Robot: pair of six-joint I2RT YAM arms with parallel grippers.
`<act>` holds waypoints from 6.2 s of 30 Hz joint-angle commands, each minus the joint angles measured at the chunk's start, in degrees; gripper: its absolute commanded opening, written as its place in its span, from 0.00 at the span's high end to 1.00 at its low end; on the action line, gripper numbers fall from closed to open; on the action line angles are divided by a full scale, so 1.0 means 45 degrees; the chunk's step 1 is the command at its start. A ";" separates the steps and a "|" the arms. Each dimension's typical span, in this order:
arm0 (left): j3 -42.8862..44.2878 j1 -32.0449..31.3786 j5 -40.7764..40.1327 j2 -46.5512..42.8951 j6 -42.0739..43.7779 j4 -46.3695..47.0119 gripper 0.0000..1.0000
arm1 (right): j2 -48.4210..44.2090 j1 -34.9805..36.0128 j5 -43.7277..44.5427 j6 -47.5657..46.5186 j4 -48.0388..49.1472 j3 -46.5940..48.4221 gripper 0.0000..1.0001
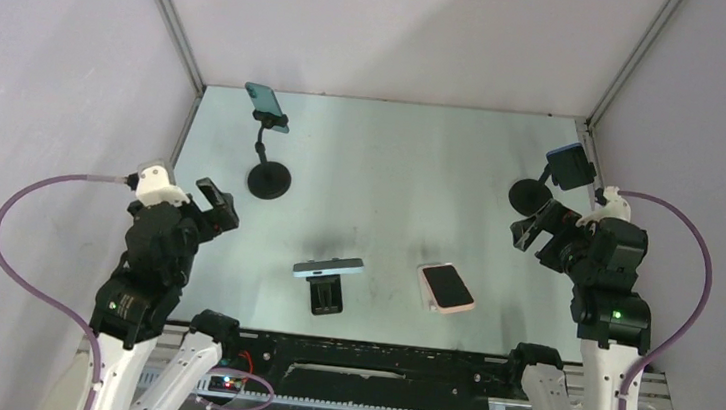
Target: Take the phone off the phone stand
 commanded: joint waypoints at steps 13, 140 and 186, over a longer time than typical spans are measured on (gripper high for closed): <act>-0.2282 -0.4826 -0.1023 -0.0300 -0.3911 0.0011 0.02 | 0.0139 -0.0063 -0.1047 0.0231 0.0625 -0.0768 0.00; -0.1090 -0.3827 -0.2434 0.0143 0.0020 -0.0656 0.02 | 0.9145 1.1582 0.4112 0.2679 -0.4252 0.2514 0.02; -0.1113 -0.3827 -0.2353 0.0143 0.0093 -0.0624 0.02 | 0.9557 1.1854 0.3801 0.2409 -0.3860 0.2245 0.21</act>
